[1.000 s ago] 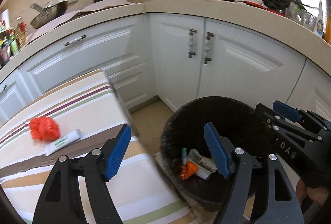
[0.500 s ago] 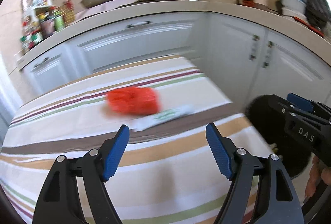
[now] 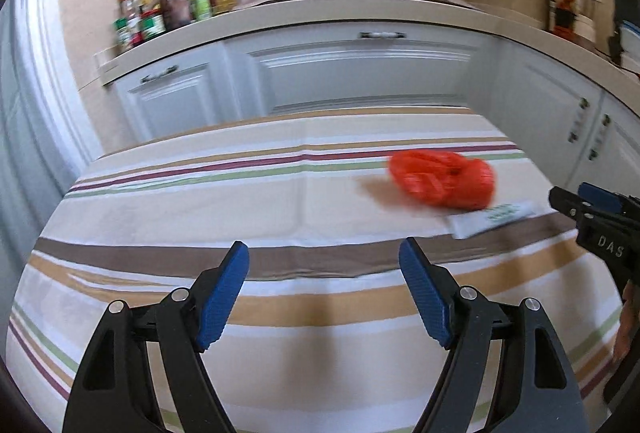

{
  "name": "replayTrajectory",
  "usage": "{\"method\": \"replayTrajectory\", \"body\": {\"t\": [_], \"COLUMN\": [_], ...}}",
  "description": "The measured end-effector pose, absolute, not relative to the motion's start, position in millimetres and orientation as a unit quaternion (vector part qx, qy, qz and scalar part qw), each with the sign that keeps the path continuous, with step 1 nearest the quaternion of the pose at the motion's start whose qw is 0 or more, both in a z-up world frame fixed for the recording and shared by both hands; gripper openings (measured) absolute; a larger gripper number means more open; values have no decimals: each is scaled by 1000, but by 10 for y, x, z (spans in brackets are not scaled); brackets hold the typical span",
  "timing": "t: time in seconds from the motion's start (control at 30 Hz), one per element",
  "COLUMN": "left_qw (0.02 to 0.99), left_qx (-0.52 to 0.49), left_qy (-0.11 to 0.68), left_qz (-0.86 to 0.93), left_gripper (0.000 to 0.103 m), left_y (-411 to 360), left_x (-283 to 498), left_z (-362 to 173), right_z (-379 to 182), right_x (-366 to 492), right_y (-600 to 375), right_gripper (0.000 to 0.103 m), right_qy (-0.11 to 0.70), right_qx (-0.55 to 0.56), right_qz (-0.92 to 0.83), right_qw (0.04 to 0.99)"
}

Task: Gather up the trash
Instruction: 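Move both grippers back over the red bag and white tube, then grasp the white green-printed tube with the right gripper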

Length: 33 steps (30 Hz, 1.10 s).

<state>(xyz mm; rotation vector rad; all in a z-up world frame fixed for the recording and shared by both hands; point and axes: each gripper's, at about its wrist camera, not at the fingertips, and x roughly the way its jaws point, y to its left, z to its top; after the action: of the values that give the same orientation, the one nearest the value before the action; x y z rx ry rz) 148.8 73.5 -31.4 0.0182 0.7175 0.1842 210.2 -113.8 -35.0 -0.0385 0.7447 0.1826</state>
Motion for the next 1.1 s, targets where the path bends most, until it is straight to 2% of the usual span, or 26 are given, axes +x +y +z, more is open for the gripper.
{"method": "replayTrajectory", "body": {"t": [0.5, 1.1], "left_qw": [922, 922], "left_qx": [-13, -13], "left_qy": [362, 363], "left_qz": [133, 133], "left_gripper": [75, 75], "left_y": [1155, 1137], "left_x": [1525, 1430], "left_z": [-429, -420], "right_z": [-534, -604], "right_x": [2591, 2073], "right_y": [-942, -839], "right_gripper": [55, 55], "right_qy": [412, 439], "right_qx": [-55, -70], "right_qz": [74, 102], "right_qw": [906, 890]}}
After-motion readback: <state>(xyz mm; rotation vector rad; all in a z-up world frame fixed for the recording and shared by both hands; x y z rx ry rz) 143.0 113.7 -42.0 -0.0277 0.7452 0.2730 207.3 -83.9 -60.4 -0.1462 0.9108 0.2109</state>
